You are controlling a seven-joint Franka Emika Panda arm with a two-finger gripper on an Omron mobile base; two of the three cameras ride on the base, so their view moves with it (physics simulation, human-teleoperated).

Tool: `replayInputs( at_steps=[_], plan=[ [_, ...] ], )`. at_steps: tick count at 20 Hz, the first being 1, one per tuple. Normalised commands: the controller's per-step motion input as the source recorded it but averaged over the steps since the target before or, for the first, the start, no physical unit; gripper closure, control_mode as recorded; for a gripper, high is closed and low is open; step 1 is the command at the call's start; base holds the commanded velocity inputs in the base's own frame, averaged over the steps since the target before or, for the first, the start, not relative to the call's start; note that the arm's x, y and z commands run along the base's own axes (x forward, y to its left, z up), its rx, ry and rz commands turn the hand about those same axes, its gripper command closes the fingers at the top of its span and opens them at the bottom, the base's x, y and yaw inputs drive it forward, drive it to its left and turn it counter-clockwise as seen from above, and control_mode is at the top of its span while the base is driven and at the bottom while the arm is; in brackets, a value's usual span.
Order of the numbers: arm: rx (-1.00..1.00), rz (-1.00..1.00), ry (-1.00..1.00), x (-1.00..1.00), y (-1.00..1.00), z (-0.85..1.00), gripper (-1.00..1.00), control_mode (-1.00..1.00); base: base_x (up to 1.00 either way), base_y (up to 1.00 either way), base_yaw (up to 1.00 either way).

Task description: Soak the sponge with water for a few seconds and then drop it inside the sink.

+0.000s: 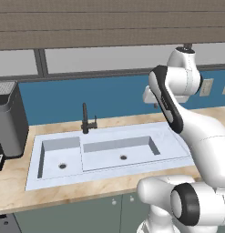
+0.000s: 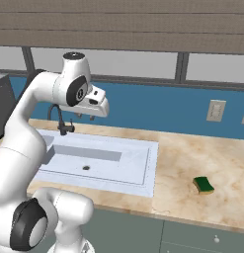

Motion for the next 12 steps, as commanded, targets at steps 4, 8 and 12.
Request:
replayInputs(
  at_steps=[4,8,12],
  plan=[
    [0.00,0.00,0.00,-0.06,0.00,0.00,-1.00,-1.00,0.00,0.00,0.00],
    [0.00,0.09,0.00,-0.17,0.21,0.00,-1.00,-1.00,0.00,0.00,0.00],
    [0.00,0.11,0.00,-0.03,0.46,-0.07,-1.00,-1.00,0.00,0.00,0.00]
  ],
)
